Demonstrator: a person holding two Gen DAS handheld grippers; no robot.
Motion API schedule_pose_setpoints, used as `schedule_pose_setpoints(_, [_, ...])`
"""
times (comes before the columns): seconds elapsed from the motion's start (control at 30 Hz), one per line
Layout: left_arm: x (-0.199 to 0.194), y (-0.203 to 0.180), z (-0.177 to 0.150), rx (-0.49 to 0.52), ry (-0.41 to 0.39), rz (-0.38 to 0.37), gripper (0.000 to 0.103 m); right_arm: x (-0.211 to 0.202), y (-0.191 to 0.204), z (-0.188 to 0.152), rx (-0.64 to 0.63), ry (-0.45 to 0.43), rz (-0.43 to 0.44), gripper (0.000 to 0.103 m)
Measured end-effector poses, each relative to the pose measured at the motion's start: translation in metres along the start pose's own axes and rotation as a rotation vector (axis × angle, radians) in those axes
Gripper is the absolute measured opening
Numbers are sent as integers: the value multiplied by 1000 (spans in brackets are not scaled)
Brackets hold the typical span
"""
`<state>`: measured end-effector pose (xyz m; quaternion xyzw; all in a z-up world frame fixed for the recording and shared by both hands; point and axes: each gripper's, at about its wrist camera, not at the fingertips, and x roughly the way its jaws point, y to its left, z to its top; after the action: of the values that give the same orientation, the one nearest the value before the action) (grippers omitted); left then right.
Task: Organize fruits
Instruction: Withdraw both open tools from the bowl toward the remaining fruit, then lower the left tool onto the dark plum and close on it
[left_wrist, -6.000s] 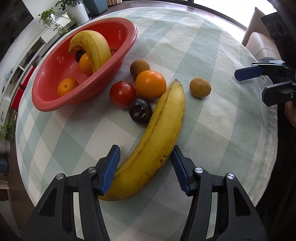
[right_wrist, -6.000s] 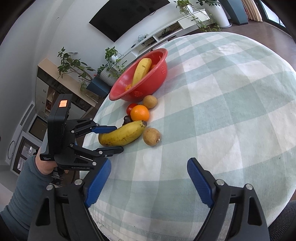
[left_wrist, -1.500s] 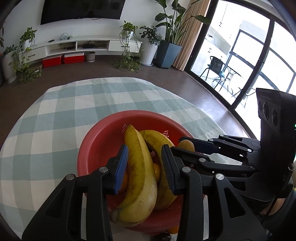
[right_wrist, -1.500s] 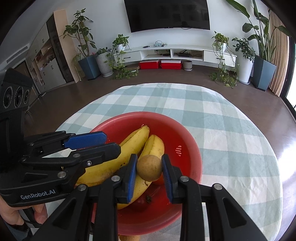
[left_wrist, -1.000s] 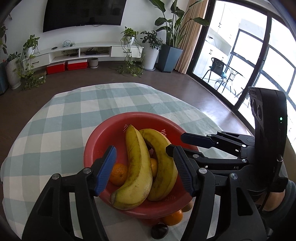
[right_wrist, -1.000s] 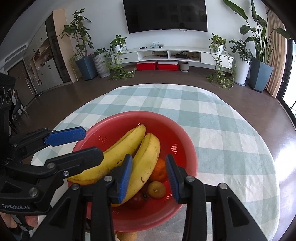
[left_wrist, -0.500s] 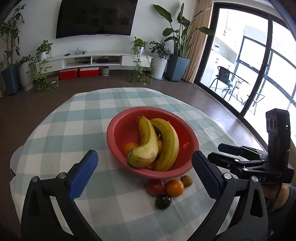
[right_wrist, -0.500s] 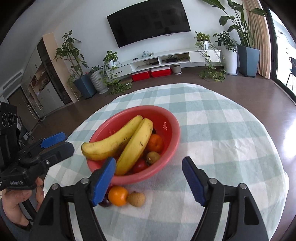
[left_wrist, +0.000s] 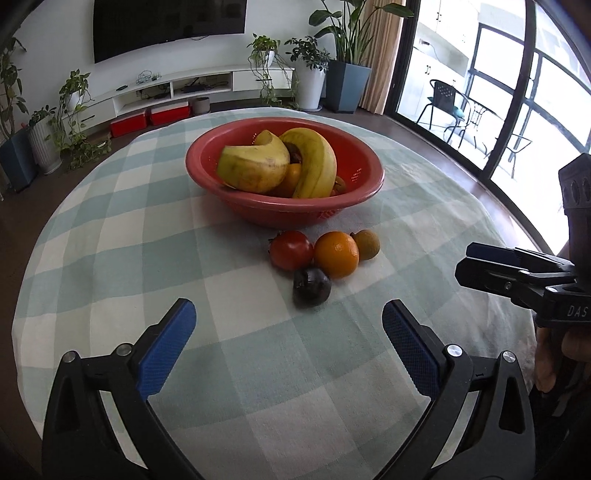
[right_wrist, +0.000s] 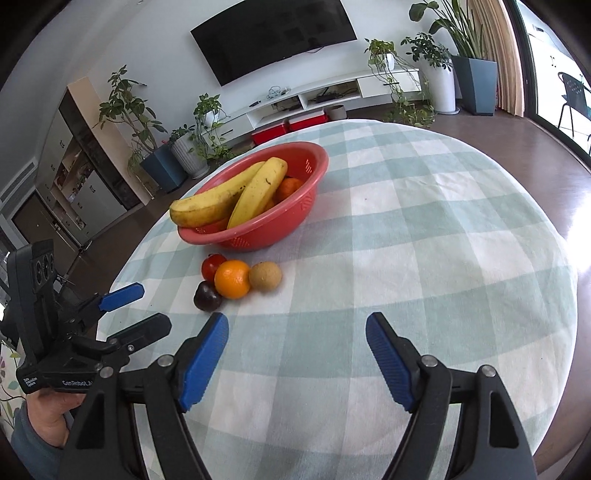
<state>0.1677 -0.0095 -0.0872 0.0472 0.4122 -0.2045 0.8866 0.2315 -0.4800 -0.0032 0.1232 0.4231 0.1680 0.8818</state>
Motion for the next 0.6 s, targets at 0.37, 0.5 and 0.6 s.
schedule_pose_setpoints(0.37, [28, -11, 11, 44, 49, 3, 95, -6, 7, -7, -23, 5, -14, 79])
schedule_pose_setpoints(0.5, [41, -12, 17, 61, 77, -7, 69, -9, 5, -5, -21, -7, -20, 79])
schedule_pose_setpoints(0.6, [50, -13, 20, 76, 103, -14, 59, -9, 4, -5, -19, -5, -19, 78])
